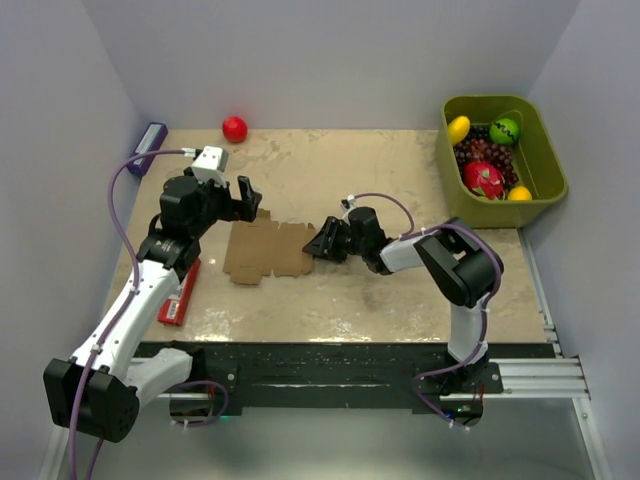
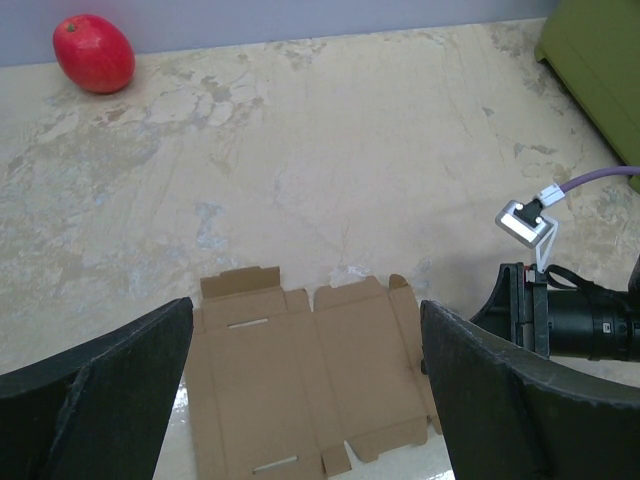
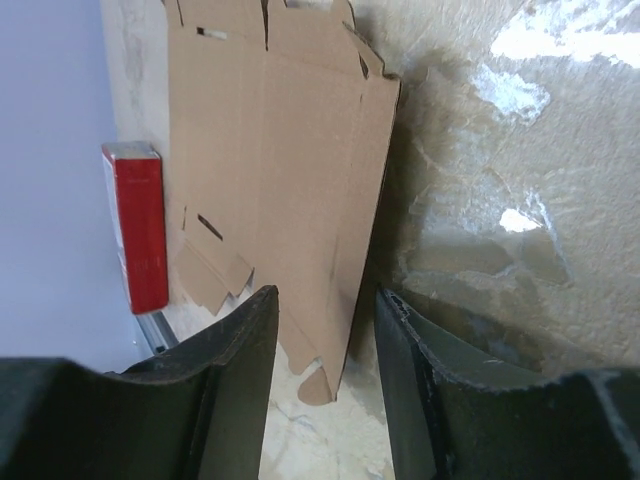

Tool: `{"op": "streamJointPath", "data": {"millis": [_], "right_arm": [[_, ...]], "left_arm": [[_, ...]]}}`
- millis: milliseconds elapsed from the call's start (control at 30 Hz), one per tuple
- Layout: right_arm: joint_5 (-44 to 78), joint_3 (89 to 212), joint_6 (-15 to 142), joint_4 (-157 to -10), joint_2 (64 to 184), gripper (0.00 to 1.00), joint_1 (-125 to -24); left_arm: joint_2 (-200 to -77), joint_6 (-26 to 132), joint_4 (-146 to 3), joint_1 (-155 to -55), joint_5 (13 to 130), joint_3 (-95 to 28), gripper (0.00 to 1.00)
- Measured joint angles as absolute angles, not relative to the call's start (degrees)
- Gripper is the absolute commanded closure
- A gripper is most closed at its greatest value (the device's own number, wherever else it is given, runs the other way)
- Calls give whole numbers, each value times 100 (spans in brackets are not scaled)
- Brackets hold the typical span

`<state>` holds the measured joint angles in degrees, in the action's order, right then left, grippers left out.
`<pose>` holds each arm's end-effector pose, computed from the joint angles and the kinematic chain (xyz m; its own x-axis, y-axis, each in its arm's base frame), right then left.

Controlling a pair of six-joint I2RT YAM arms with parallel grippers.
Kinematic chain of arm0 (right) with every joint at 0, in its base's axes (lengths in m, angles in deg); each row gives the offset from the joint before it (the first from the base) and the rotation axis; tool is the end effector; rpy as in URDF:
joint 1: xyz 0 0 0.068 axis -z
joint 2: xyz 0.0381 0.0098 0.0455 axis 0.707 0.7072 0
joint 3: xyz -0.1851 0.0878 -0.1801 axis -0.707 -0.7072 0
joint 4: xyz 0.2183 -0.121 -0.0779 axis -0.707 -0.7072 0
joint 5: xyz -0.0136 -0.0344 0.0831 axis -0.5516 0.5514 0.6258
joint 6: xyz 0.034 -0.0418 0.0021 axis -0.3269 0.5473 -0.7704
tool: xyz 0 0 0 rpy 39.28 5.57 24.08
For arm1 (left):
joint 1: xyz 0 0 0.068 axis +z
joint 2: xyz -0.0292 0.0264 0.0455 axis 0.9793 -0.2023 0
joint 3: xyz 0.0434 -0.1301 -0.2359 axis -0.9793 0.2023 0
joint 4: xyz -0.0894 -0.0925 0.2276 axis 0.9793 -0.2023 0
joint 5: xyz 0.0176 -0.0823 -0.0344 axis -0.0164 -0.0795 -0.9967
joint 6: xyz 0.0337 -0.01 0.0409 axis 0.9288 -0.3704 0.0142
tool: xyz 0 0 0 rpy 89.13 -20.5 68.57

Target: Fold the paper box

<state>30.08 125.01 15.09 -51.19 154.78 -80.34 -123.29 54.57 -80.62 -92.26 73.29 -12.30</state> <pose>0.3031 0.2306 0.1188 -0.8833 0.3122 -0.3499 -0.1225 0.5666 0.8148 0.2361 -0.0627 0.3315 -0.3297 -0.1020 -0.9386 0.2920 0.9344 -0.2041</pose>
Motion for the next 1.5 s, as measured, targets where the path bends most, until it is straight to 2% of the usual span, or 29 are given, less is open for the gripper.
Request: {"op": "streamJointPath", "data": {"millis": [133, 267, 433, 667, 867, 1133, 1500], "right_arm": [[2918, 12501, 1360, -4890, 15559, 62, -8058], [2925, 12501, 1238, -4601, 15679, 83, -8069], [2942, 12487, 1135, -4267, 15717, 100, -8074], [2962, 12264, 1135, -3968, 15299, 100, -8072], [2977, 12133, 1248, -3974, 14174, 100, -7934], [3128, 11862, 1406, -4018, 12984, 100, -7243], [3392, 11668, 2064, -5115, 11321, 100, -6546]], "left_arm": [[-12329, 5459, -8062, -9226, 7329, -1230, 0], [-12329, 5457, -8062, -9226, 7327, -1230, 0], [-12329, 5457, -8056, -9226, 7307, -1230, 0], [-12316, 5454, -8054, -9226, 7287, -1230, 0], [-12264, 5448, -8052, -9198, 7292, -1230, 0], [-12218, 5229, -8038, -8756, 7255, -1230, 0], [-12074, 4635, -7258, -7948, 5969, -1051, 0]]}}
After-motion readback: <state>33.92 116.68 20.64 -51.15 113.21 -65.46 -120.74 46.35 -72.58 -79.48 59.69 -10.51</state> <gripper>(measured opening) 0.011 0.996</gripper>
